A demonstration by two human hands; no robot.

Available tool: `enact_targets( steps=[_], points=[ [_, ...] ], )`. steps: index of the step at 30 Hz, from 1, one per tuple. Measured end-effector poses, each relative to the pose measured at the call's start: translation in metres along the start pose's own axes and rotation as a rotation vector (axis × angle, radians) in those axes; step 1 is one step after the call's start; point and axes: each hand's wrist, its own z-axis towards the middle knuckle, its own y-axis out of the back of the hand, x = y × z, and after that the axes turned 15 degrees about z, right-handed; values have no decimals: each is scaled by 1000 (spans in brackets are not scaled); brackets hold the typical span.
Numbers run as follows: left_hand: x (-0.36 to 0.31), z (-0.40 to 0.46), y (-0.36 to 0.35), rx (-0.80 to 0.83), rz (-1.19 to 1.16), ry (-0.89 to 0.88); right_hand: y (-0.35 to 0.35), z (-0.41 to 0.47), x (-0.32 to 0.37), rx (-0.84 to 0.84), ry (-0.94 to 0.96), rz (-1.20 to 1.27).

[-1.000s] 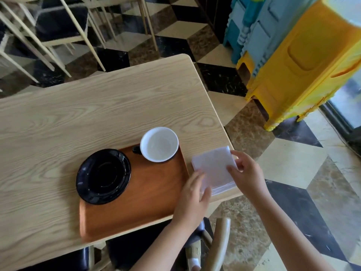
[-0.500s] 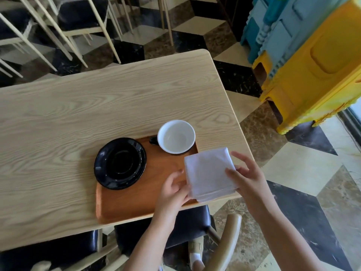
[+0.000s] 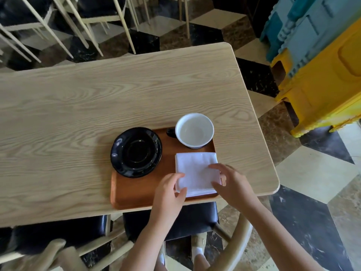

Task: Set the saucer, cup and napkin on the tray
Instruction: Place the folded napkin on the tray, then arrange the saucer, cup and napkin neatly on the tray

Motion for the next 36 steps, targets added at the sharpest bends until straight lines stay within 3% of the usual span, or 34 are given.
enact_targets(
  steps=[6, 10, 13, 18, 24, 30, 36],
  points=[
    [8, -15, -11, 6, 224, -22, -6, -7, -4, -23, 167, -293],
    [13, -23, -18, -35, 408, -205, -7, -12, -6, -69, 303, -457],
    [23, -29, -25, -11, 509, -308, -10, -16, -13, -9, 391, -512],
    [37, -36, -24, 61, 586, -402, -11, -20, -13, -3, 384, -522],
    [39, -32, -10, 135, 580, -434, -21, -19, 2, -41, 287, -528],
    [54, -15, 35, -45, 496, -435, -57, -2, 45, -48, 399, -511],
    [110, -2, 80, -46, 697, -295, -103, 17, 77, -16, 478, -495]
  ],
)
